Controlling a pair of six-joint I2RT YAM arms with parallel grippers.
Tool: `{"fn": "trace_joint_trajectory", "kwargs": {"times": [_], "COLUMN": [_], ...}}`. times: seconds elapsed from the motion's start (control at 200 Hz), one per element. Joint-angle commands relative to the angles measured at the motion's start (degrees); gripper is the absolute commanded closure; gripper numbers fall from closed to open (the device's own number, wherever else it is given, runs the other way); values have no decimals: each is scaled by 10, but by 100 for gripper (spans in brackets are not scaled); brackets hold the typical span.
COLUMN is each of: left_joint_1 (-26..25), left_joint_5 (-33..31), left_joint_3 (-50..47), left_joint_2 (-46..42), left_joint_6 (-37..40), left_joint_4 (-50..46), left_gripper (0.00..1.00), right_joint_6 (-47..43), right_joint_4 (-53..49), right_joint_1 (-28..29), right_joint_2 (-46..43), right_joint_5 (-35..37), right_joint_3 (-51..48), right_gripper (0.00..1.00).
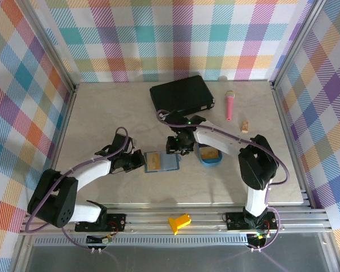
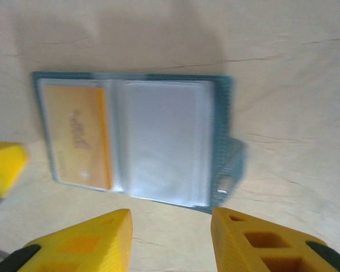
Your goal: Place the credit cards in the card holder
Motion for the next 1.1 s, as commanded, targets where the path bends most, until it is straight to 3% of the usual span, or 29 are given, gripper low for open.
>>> {"fn": "trace_joint_trajectory", "kwargs": {"times": [0.0, 0.065, 0.255, 0.385, 0.615, 0.81, 0.905, 1.095], "left_joint_1": [6, 7, 15, 19, 28, 31, 31, 30], "left_joint_5": [-7, -12, -11, -10, 0, 24, 41, 81], "left_joint_3": [-8, -13, -31, -40, -53, -53, -55, -56], "left_joint_2": [-37, -59, -108, -133, -159, -159, -161, -162], "left_joint_6": [12, 12, 5, 3, -6, -3, 3, 7], "left_joint_4": [-38, -54, -91, -103, -101, -88, -76, -39], "left_gripper": [96, 92, 62, 54, 47, 46, 40, 36], "right_joint_6": [-35, -45, -58, -58, -67, -65, -64, -74], "right_joint_4": [-55, -54, -40, -35, -32, -33, -44, -55], "right_joint_1": [-7, -8, -10, -10, -11, -11, -15, -51], "right_joint_2": [-16, -10, 39, 54, 83, 69, 45, -5], "right_joint_5": [48, 40, -4, 3, -10, 5, 27, 45], "right_joint_3": [-13, -16, 8, 15, 31, 25, 15, -22], "right_gripper": [58, 58, 57, 57, 63, 85, 100, 100]}}
